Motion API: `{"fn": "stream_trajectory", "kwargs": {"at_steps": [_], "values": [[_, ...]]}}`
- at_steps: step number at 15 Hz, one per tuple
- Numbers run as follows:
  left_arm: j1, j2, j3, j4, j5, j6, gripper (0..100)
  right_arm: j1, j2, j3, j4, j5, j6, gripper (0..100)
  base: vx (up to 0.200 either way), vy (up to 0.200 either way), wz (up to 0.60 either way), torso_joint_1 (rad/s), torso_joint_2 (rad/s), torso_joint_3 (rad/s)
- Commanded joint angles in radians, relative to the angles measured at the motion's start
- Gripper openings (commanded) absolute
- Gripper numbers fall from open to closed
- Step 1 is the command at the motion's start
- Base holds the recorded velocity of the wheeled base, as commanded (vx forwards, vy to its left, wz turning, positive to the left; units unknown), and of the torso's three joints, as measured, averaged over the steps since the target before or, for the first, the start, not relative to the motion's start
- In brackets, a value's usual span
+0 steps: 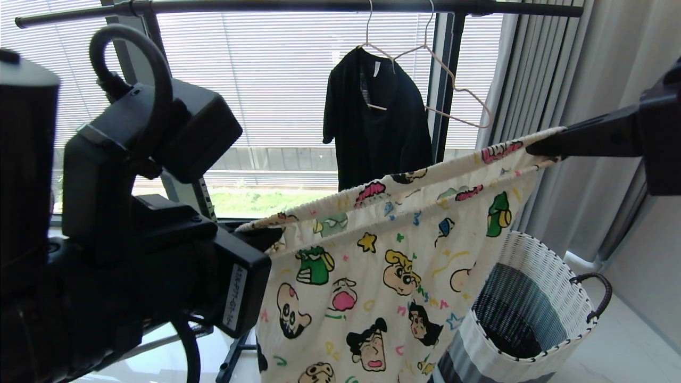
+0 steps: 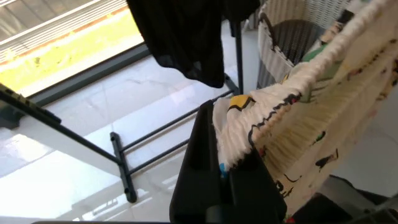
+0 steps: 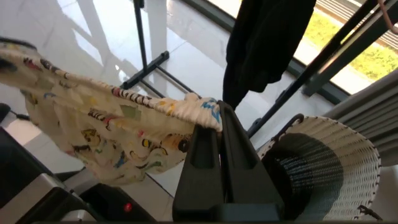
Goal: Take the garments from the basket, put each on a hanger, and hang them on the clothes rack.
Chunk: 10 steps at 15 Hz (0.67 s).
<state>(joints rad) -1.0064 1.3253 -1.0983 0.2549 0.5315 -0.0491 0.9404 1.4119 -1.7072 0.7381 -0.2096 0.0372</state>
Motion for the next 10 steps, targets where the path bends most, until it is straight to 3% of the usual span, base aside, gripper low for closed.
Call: {"fn": "stream_trajectory", "kwargs": {"at_steps": [1, 10], "values": [[0.026, 0.048, -0.04, 0.0, 0.015, -0.001, 0, 0.014, -0.053, 0.06, 0.007, -0.002, -0.025, 0, 0.0, 0.0, 0.0, 0.0, 0.0, 0.0], [0.015, 0.054, -0.057, 0.0, 0.021, 0.005, 0, 0.026, -0.06, 0.087, 0.007, -0.005, -0.056, 0, 0.0, 0.0, 0.0, 0.0, 0.0, 0.0]]}}
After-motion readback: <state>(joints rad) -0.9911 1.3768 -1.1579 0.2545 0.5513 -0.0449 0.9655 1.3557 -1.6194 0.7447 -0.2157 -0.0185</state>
